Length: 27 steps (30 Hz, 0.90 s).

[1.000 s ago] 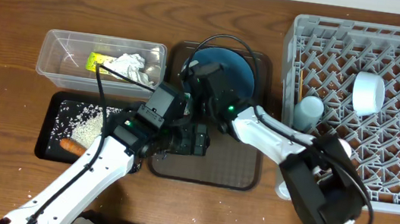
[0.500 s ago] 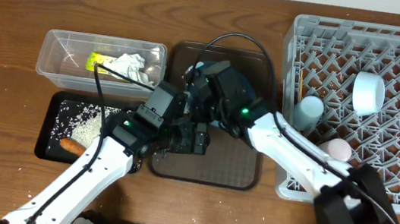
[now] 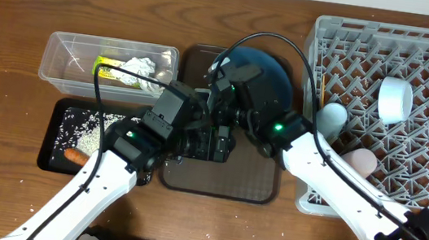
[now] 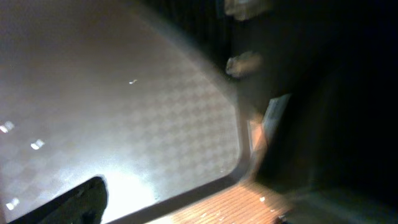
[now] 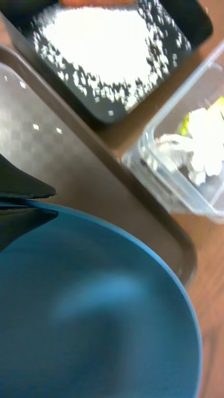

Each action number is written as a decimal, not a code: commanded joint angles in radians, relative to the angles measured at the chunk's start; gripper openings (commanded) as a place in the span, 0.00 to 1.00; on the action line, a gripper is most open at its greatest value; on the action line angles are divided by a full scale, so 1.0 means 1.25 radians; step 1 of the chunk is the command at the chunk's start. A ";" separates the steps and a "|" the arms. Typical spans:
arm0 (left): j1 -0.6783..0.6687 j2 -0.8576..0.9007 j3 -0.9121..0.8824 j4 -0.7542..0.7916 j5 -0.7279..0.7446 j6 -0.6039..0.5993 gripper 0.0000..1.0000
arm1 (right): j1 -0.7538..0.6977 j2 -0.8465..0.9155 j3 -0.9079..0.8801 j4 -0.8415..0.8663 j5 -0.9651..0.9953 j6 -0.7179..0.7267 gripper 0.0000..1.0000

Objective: Sort waste into correct bins and load items into the dishwasher rack
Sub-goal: 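Lift the teal bowl and carry it right over the rack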

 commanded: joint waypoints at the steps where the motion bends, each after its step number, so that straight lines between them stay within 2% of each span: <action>1: 0.009 0.027 -0.031 -0.031 -0.028 -0.014 0.96 | 0.007 -0.083 0.023 0.031 0.080 -0.035 0.01; 11: 0.009 0.027 -0.031 -0.031 -0.028 -0.014 0.96 | -0.045 -0.196 0.050 0.046 0.072 -0.036 0.01; 16: 0.009 0.027 -0.031 -0.031 -0.028 -0.014 0.97 | -0.136 -0.292 0.050 -0.006 0.036 0.036 0.01; 22: 0.009 0.027 -0.031 -0.031 -0.028 -0.014 0.96 | -0.348 -0.365 0.050 -0.064 -0.204 0.097 0.01; 27: 0.009 0.027 -0.031 -0.031 -0.028 -0.014 0.97 | -0.596 -0.363 0.049 -0.077 -0.513 0.113 0.01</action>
